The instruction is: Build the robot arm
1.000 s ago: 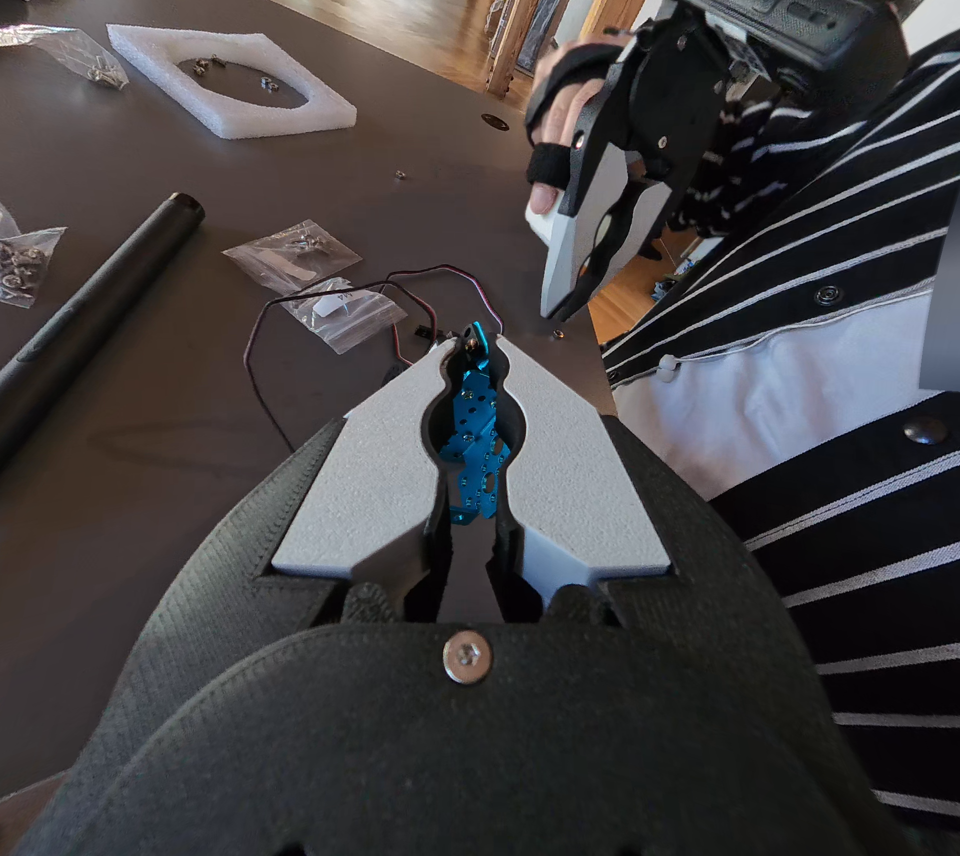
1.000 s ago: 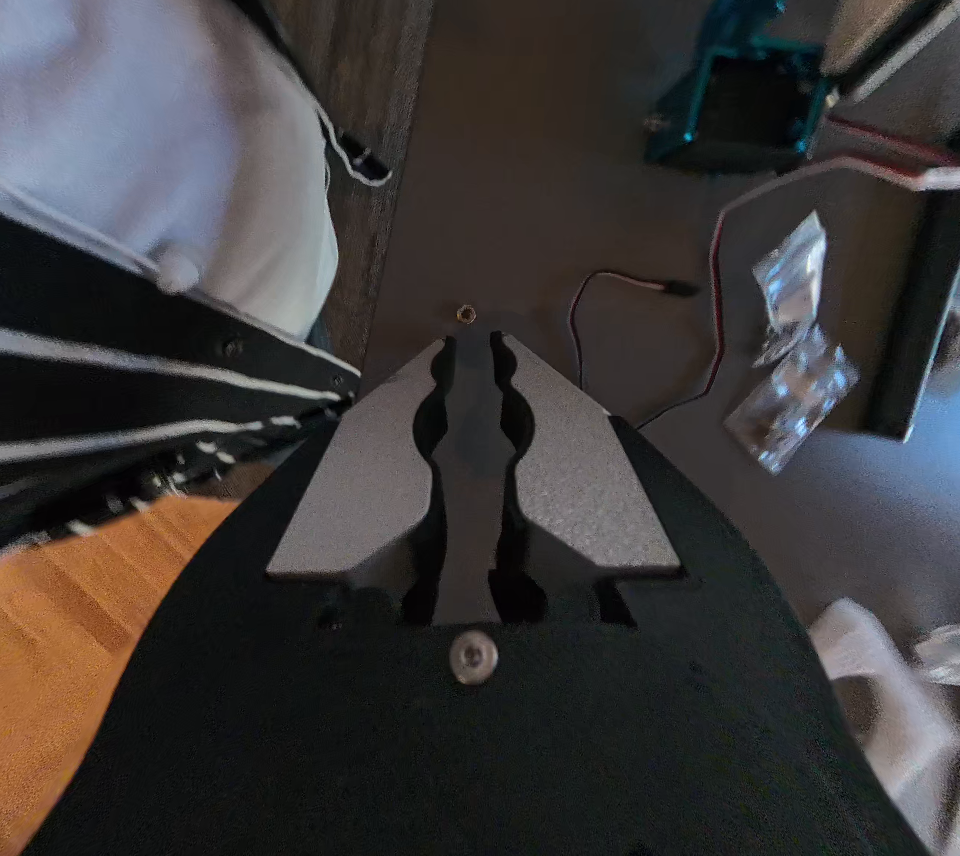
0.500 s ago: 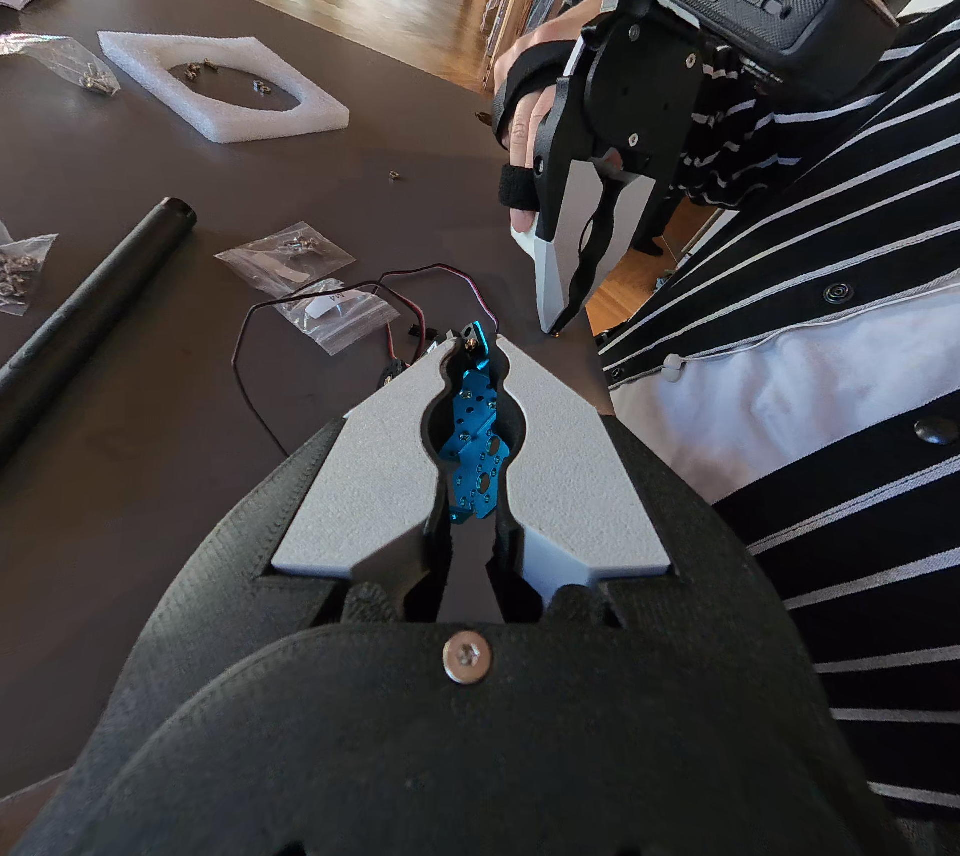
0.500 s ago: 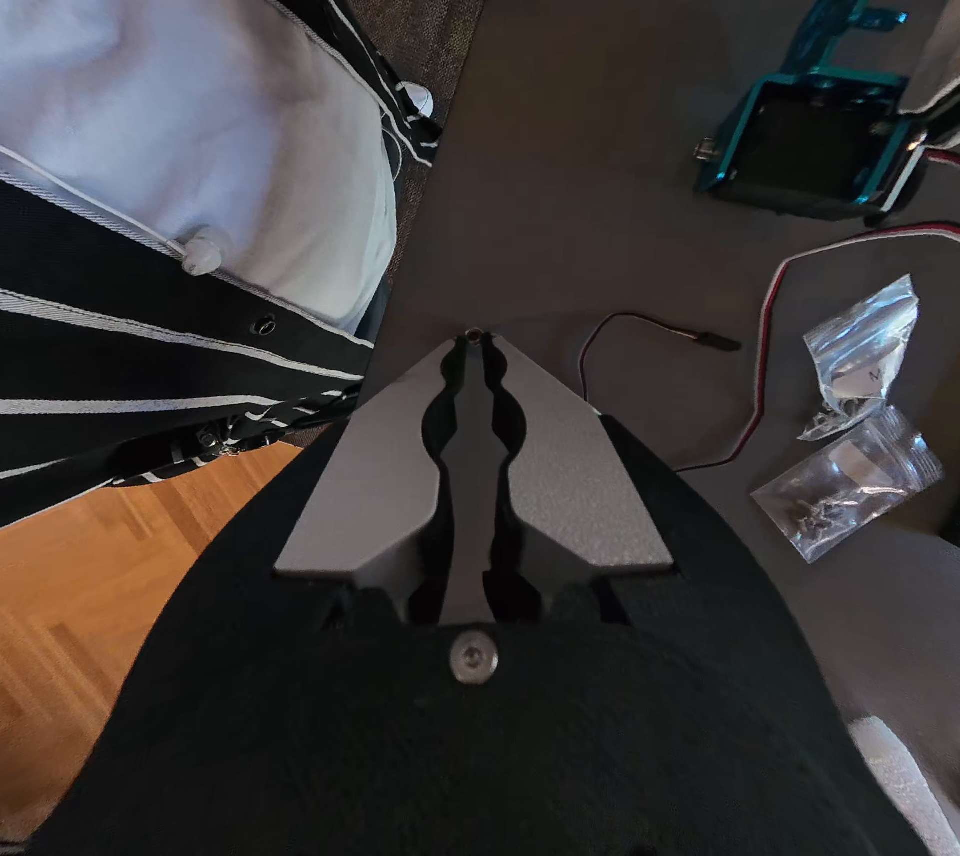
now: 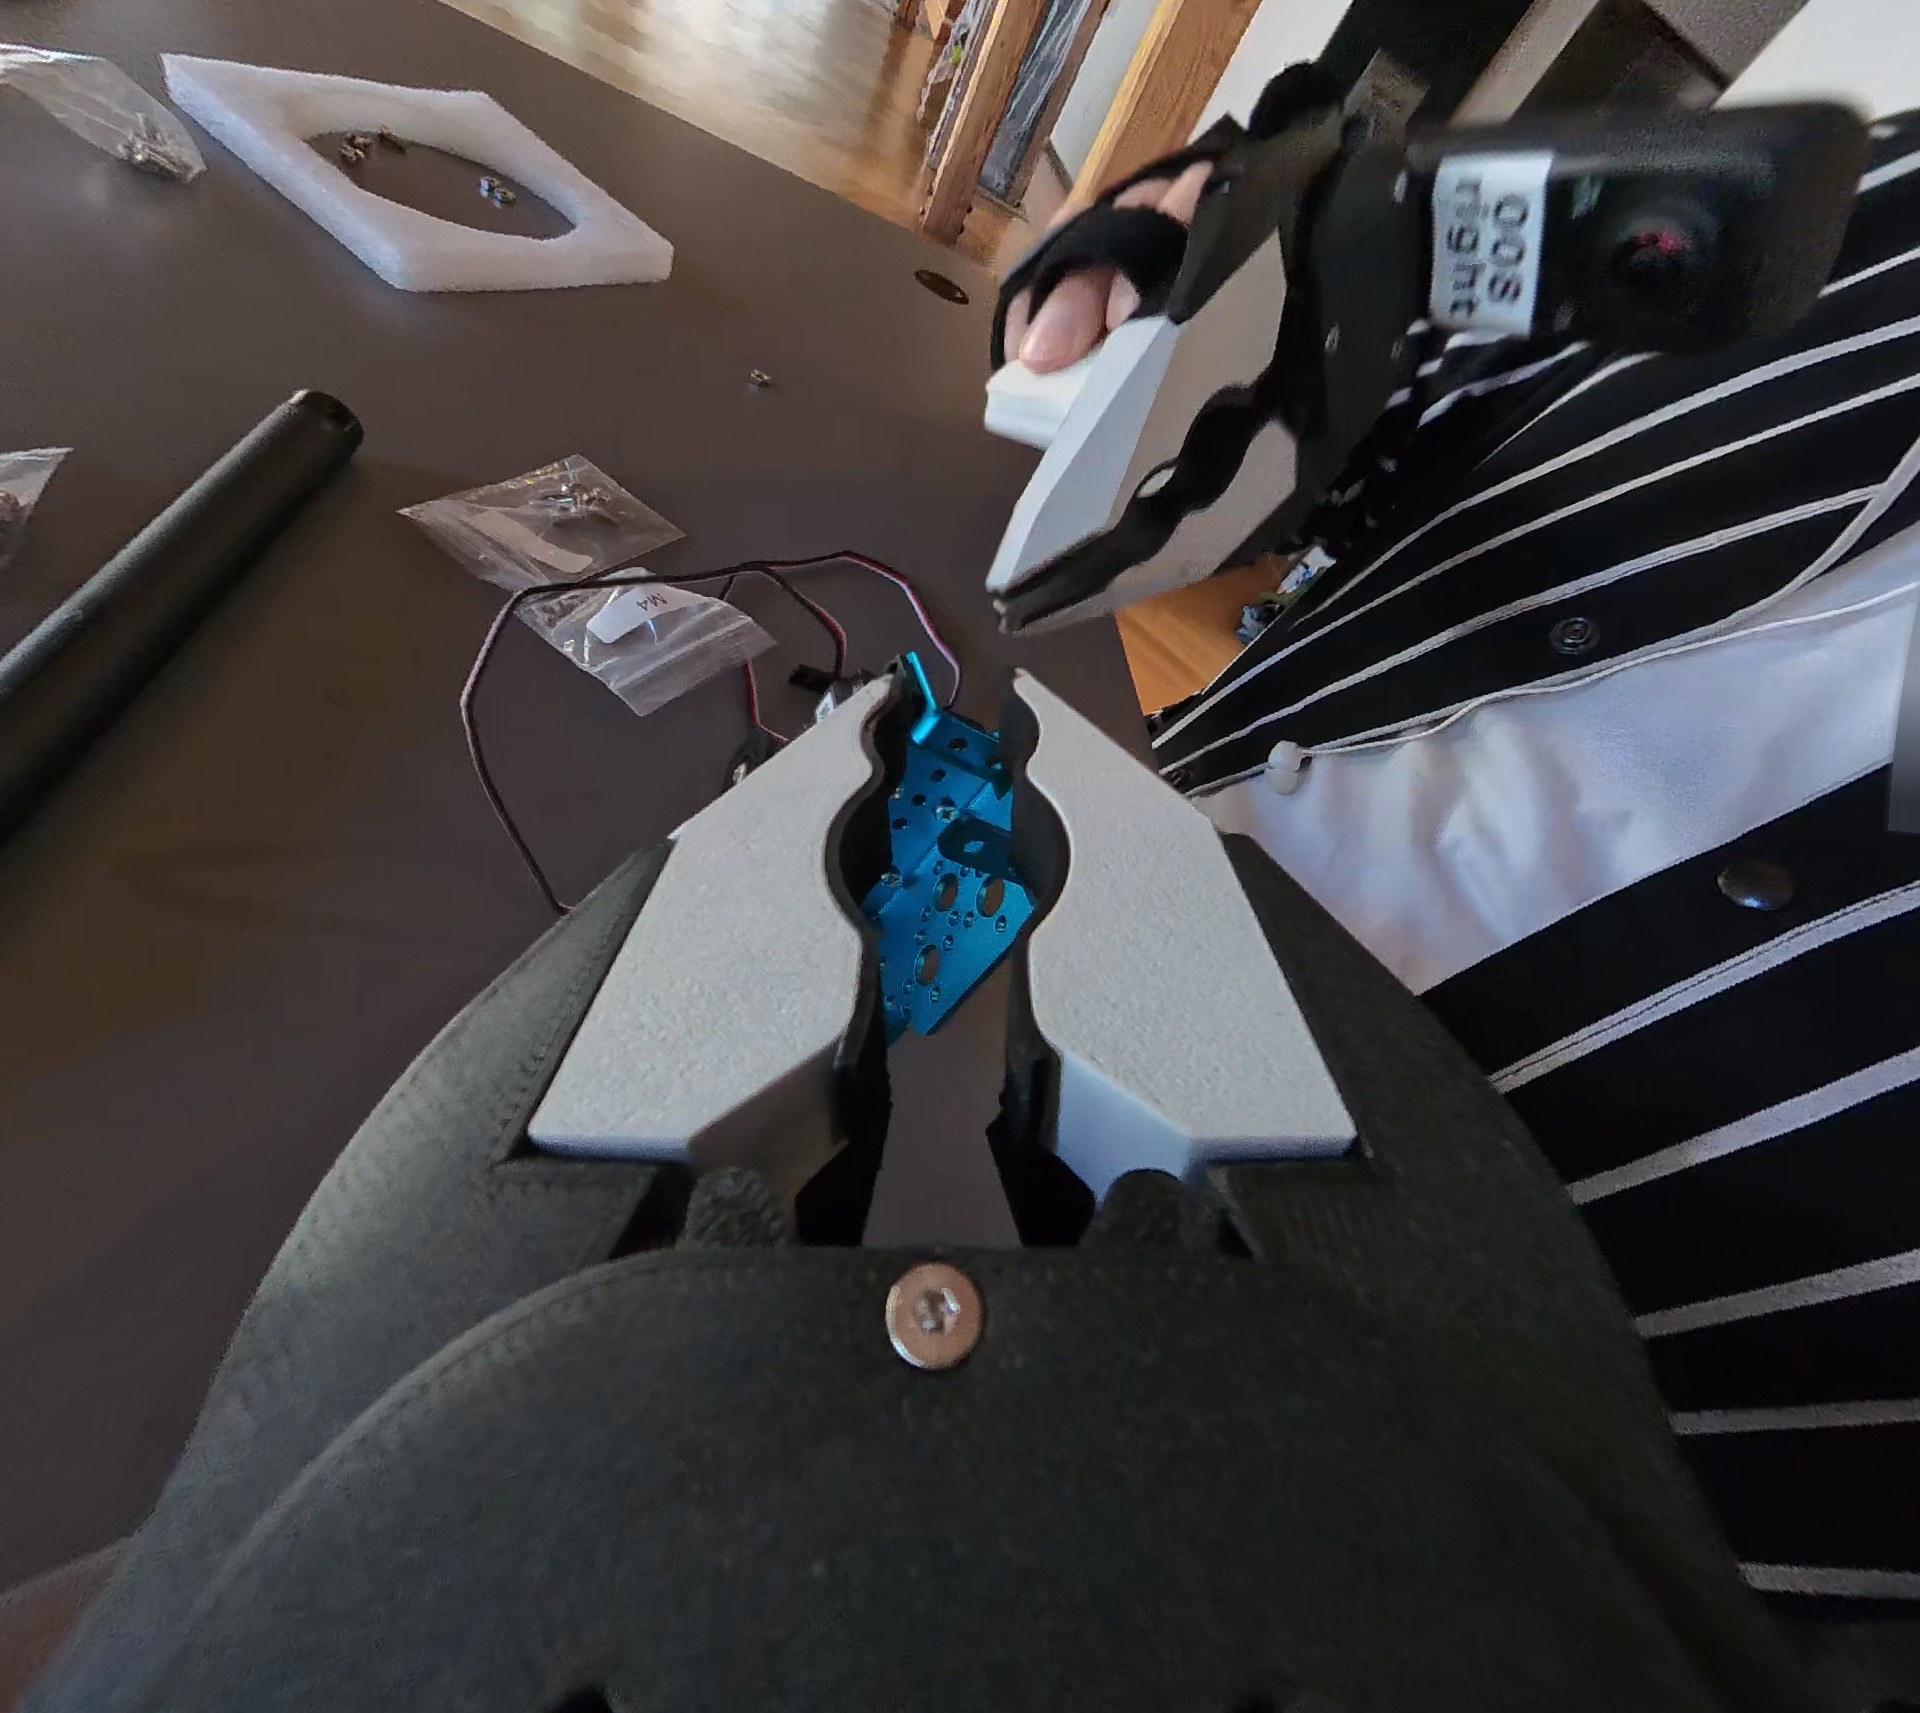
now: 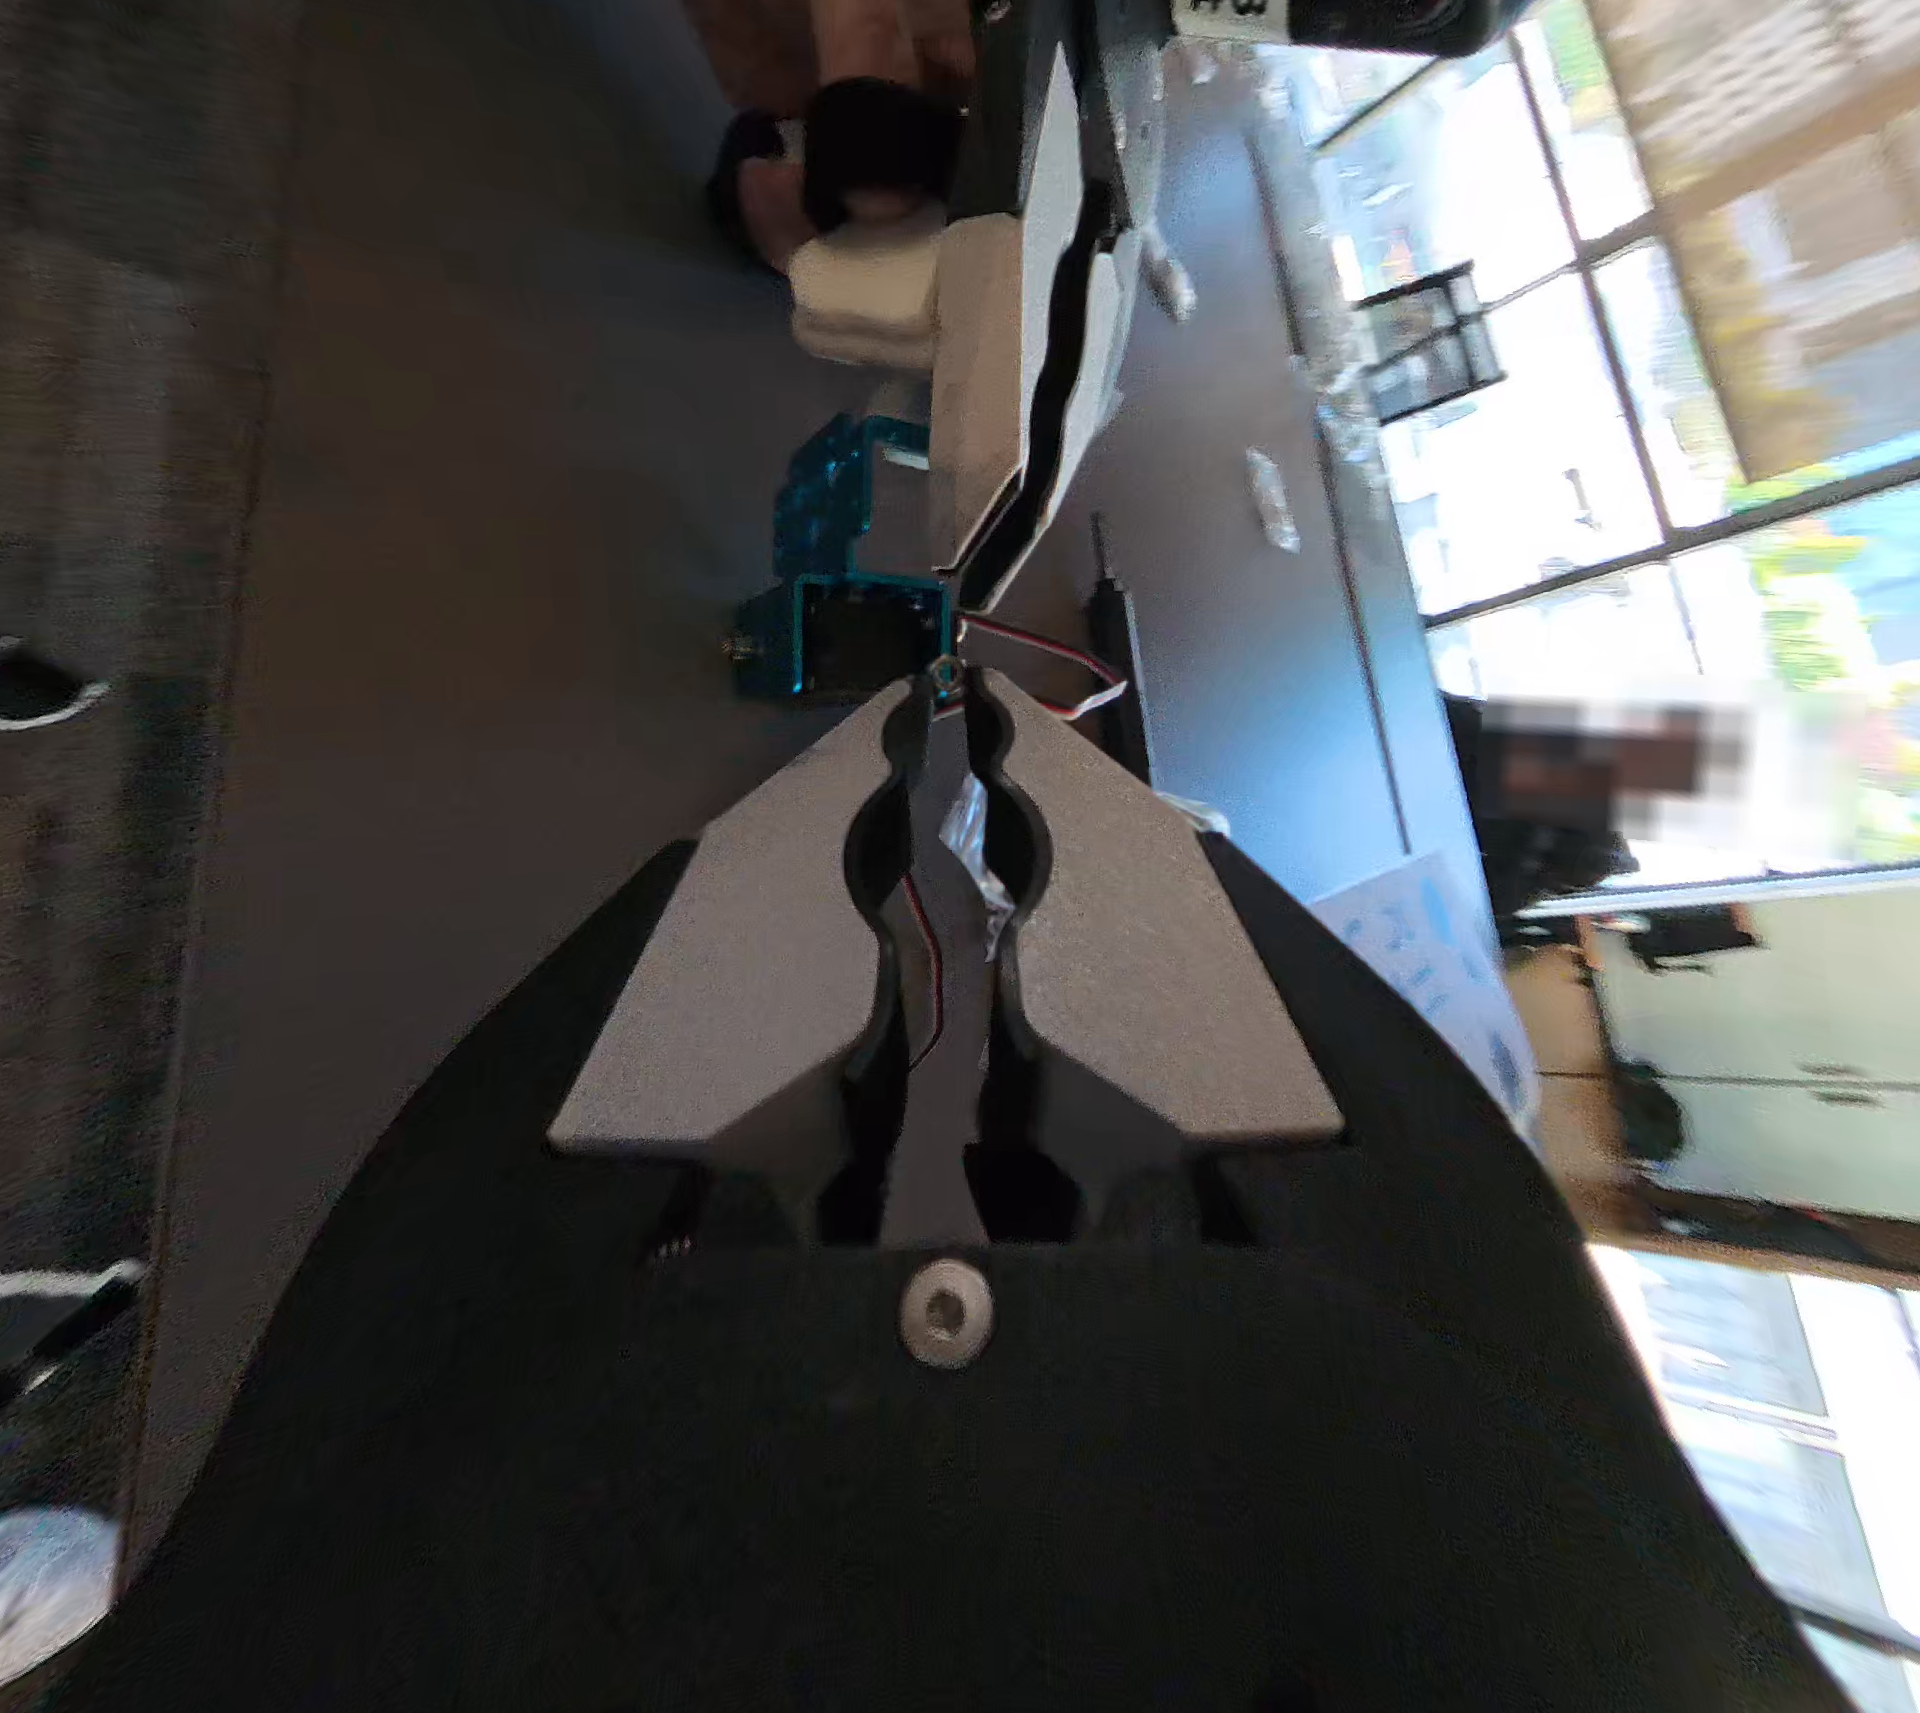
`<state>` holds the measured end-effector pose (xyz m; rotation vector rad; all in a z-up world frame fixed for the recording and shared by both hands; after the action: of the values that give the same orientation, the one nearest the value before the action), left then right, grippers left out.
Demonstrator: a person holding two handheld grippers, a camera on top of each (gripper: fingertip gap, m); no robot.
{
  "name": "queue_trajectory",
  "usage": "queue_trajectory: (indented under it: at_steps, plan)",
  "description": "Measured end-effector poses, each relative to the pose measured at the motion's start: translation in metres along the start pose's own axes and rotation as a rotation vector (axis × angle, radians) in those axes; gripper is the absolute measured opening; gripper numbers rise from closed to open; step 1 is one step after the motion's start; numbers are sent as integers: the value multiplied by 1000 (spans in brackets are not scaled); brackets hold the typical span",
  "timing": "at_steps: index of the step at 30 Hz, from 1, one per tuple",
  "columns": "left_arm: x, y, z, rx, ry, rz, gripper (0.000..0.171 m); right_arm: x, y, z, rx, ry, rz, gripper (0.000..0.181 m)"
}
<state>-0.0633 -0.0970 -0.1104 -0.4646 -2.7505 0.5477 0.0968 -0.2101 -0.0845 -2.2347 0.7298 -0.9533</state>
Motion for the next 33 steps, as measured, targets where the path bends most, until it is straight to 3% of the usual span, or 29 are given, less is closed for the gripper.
queue_trajectory:
  at_steps: [7, 18, 26, 33]
  plan:
    - [1, 1, -1, 4, -24, -8, 17, -16, 21, -3, 42, -13, 191, 5]
    - [-3, 3, -1, 45, -4, 48, 9, -25, 29, 0, 16, 14, 248, 5]
    - [-6, 7, -2, 70, 5, 27, 16, -28, 33, 0, -6, 8, 279, 5]
    - [-7, 0, 0, -68, 52, -59, 16, -29, 35, 0, 14, 17, 316, 5]
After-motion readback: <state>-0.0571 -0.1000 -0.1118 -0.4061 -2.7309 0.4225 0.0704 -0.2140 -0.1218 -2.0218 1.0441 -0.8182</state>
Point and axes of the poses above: each gripper's, where its closed fingertips meet, x back along the fingers, z out of its underside, y = z × x across the jaws, the point moved 10 cm from there along x, back along the fingers
